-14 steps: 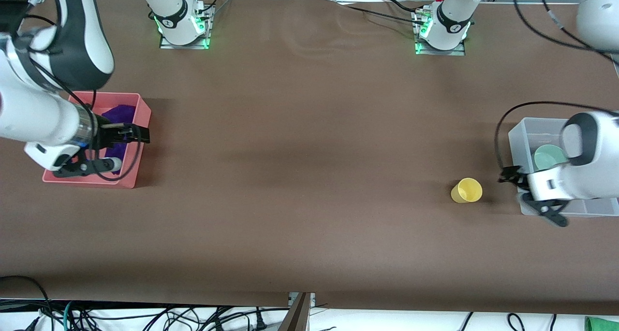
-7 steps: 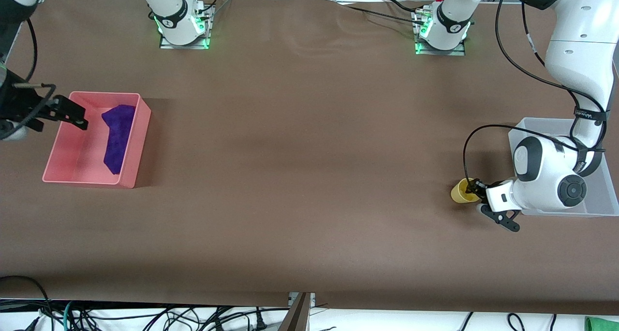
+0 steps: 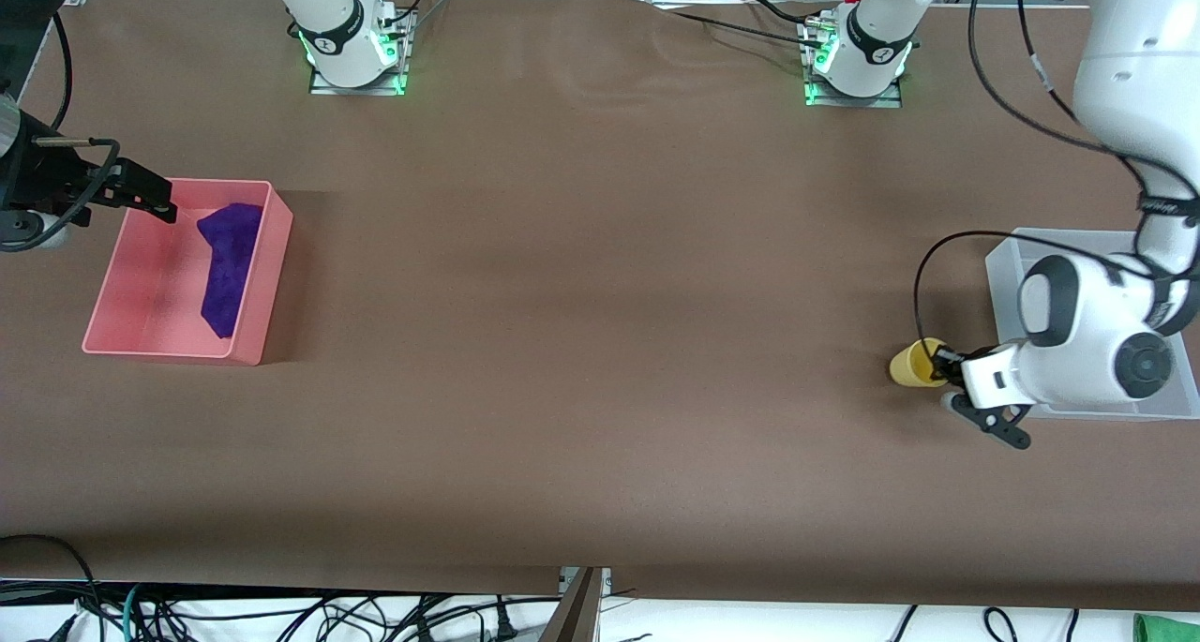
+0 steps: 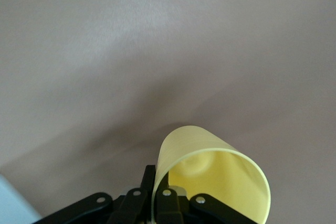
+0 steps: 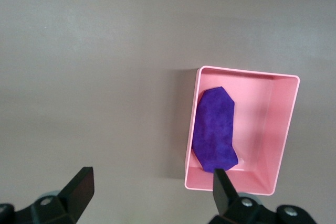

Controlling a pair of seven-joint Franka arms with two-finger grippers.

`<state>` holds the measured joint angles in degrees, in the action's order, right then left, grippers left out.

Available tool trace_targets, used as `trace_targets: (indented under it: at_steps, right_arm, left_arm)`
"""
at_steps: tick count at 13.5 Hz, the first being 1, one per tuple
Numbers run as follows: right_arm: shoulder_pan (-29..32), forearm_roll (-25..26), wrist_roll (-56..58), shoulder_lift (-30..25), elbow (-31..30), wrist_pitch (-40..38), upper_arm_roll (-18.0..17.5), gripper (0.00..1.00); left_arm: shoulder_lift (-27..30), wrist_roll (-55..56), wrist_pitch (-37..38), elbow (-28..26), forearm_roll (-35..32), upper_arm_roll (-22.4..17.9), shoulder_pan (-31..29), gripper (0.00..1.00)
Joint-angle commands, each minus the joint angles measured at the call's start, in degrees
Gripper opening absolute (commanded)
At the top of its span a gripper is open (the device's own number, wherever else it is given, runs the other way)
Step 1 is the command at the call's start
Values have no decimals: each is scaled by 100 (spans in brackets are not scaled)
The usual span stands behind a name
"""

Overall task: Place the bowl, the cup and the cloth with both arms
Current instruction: 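Lift the yellow cup and place it into the green bowl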

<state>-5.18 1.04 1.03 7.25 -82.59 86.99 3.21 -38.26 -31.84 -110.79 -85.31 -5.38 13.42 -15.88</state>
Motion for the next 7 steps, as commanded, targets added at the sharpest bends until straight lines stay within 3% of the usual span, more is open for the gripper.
trace_targets:
  at_steps: [1, 3, 7]
  right_arm:
    - [-52, 1, -182, 21, -3, -181, -5, 100]
    - [-35, 10, -120, 162, 234, -209, -4, 100]
    - [-9, 19, -120, 224, 252, -156, 5, 100]
  left_arm:
    - [792, -541, 872, -135, 37, -216, -178, 0]
    - [1031, -1251, 1042, -152, -374, -340, -502, 0]
    - [795, -2247, 667, -450, -989, -331, -1372, 0]
